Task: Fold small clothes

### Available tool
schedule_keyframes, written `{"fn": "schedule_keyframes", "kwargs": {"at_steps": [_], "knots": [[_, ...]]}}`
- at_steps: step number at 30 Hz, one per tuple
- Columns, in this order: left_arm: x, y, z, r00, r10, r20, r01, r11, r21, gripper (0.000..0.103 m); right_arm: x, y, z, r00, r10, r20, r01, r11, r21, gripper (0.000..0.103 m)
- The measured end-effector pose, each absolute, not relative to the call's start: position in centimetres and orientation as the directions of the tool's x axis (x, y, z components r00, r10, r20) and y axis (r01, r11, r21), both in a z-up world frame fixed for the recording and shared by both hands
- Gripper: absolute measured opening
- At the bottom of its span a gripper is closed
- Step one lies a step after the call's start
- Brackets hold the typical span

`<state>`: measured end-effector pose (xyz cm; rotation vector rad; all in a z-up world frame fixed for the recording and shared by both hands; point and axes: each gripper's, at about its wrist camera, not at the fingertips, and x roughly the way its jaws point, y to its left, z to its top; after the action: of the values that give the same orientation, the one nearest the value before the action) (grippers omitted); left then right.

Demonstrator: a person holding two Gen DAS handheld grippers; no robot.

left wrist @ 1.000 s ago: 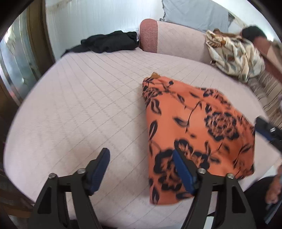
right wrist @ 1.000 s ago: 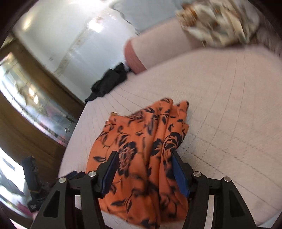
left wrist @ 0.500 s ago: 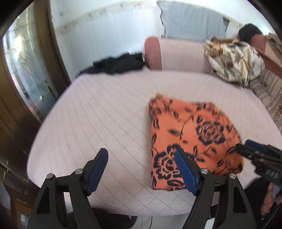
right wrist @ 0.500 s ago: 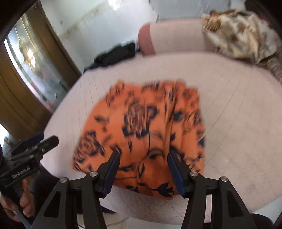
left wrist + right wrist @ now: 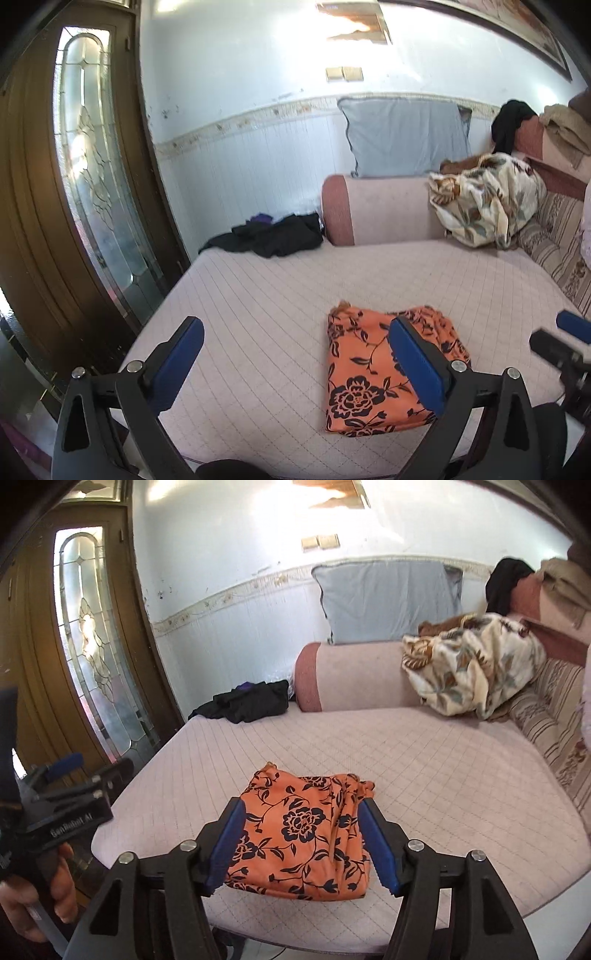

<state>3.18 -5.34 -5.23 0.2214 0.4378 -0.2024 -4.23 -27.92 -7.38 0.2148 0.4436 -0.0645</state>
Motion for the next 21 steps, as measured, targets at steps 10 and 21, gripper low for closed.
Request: {"fn": "schedule_keyframes", "kwargs": {"at_steps": [10,21], "knots": [[0.3,-3.8,-1.9,0.922,-0.088,-0.377,0.152,0.978,0.145,0.1,-8.1,-24.6,-5.8,0.919,-0.058,-0.389,0.108,0.988,0.107,0.067],[-1.8,-2.7,-0.4,0.939,-0.077,-0.334,0.133,0.98,0.148,0.101,-10.6,-23.9,-3.6,0.95,-0.083,-0.302,0.13,0.982,0.138,0.071]]}}
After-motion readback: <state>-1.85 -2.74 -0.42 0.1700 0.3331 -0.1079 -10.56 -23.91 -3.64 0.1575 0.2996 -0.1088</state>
